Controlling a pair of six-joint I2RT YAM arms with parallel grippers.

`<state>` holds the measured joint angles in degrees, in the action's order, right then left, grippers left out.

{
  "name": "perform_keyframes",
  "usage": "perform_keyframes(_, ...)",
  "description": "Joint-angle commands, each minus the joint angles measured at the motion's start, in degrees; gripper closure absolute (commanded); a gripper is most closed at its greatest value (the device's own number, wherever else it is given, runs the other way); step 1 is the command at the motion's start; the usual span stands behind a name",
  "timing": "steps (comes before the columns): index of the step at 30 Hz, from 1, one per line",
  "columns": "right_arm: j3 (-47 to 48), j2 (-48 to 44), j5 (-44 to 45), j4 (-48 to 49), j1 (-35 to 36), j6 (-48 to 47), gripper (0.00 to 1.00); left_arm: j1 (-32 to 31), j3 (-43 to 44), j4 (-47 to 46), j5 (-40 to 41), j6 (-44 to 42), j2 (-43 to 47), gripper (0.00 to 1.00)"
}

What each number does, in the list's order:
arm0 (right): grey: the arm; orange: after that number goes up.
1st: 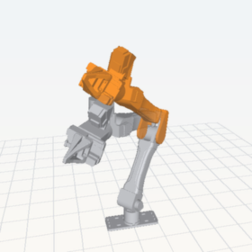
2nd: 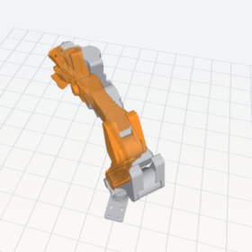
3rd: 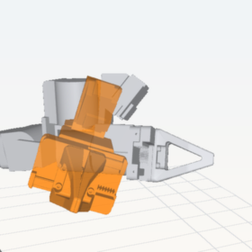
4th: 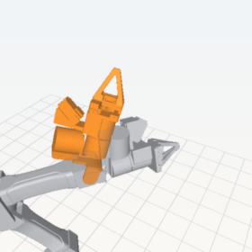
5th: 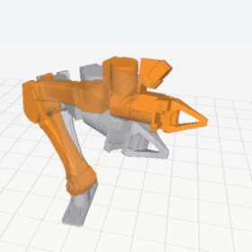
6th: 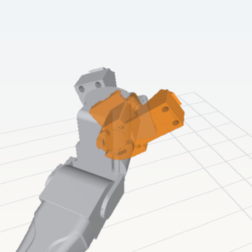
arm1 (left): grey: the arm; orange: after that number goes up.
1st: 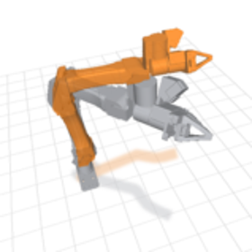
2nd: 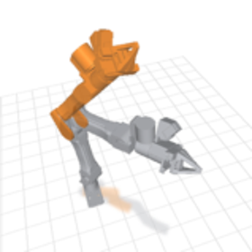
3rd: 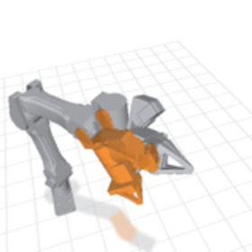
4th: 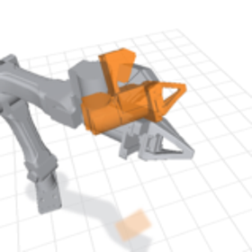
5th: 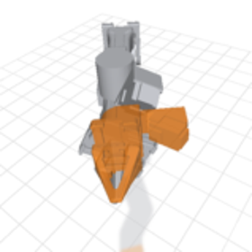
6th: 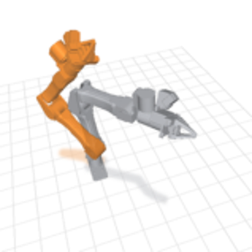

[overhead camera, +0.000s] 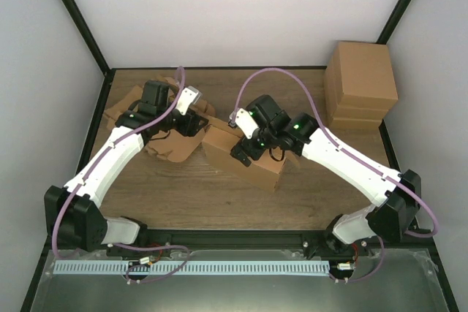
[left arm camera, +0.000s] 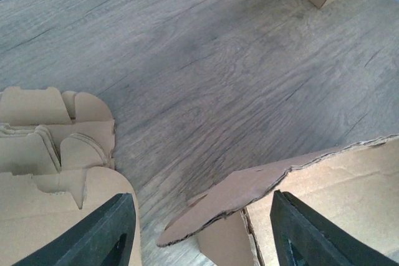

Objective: Fold the paper box

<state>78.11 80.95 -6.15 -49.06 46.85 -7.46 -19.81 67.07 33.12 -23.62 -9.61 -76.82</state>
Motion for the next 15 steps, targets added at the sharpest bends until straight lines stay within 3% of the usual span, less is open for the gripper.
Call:
perform_keyframes(1, 0.3, 1.1, 2.3, -2.5, 1.0, 1.4, 0.00, -0.3, 0.6, 0.3, -2.2, -1.3, -1.0, 0.42)
perform_keyframes(9, 0.1, 1.6, 3.8, -2.6, 1.0, 2.2, 0.00, -1.9, 1.4, 2.1, -0.4, 0.5, -0.3, 0.65)
perform_keyframes(15, 0.1, 2.4, 4.2, -3.0, 1.0, 2.7, 0.00, -4.4, 2.8, 5.6, 3.4, 2.7, -0.5, 0.75)
